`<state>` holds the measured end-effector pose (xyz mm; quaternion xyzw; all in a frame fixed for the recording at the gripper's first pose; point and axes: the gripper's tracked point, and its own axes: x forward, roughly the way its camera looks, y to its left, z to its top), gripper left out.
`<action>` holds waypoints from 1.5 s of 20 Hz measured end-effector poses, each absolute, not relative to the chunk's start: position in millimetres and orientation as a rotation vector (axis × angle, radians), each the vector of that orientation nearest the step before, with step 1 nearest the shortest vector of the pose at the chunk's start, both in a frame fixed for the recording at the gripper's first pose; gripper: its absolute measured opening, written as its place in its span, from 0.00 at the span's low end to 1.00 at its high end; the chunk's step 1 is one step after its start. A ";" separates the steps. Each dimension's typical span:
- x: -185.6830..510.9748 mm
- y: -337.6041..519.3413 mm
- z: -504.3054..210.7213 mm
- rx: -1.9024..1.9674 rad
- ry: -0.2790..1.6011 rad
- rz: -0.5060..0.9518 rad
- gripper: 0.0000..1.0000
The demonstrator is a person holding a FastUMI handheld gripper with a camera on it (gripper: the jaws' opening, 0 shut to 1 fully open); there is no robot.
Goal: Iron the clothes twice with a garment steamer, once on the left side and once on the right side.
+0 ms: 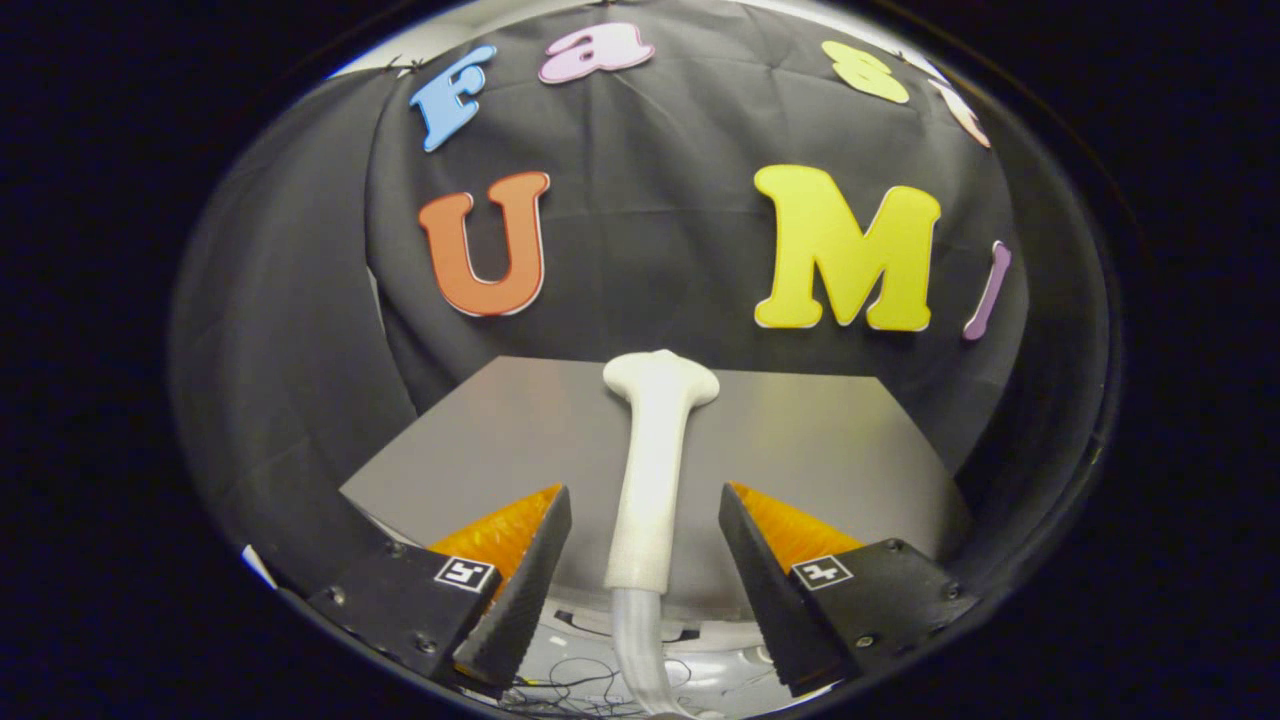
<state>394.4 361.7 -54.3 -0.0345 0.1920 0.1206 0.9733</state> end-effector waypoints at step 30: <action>386.6 345.4 -25.6 0.064 0.399 0.323 0.31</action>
